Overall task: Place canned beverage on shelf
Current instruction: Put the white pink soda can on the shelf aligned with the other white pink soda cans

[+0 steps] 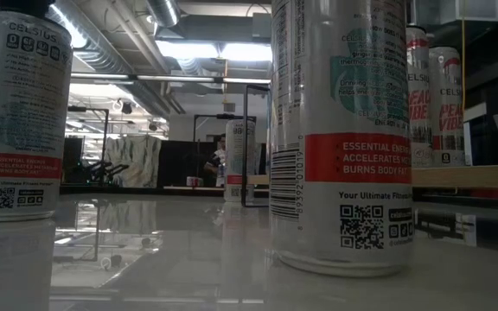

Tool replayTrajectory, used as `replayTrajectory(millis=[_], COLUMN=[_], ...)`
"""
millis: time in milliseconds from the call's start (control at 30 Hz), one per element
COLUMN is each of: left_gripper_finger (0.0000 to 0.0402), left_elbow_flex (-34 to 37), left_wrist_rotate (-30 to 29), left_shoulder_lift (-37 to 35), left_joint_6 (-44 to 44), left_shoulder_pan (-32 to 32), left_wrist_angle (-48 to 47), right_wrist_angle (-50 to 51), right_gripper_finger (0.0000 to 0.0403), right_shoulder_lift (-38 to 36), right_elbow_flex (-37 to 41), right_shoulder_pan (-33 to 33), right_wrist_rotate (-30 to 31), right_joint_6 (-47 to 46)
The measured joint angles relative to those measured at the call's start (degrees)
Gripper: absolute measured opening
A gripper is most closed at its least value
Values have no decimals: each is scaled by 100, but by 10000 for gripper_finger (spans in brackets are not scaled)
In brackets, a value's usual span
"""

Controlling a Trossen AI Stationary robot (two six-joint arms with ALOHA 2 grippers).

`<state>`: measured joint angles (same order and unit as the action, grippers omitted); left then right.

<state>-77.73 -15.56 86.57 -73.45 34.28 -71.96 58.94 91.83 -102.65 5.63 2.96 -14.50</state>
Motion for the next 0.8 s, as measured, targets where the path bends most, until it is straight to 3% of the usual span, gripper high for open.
replayTrajectory(millis=[500,800], left_gripper_finger=[348,275], left_elbow_flex=[0,0], left_wrist_rotate=[49,41], left_shoulder_lift=[647,692], left_joint_6=[-154,-925], left_shoulder_pan=[-2,-31], left_wrist_angle=[0,9], right_wrist_angle=[-2,-3], right_gripper_finger=[374,374], right_shoulder_lift=[-2,-2], right_elbow_flex=[2,2], right_shoulder_pan=[0,0], right_wrist_rotate=[0,0], right_joint_6=[0,-7])
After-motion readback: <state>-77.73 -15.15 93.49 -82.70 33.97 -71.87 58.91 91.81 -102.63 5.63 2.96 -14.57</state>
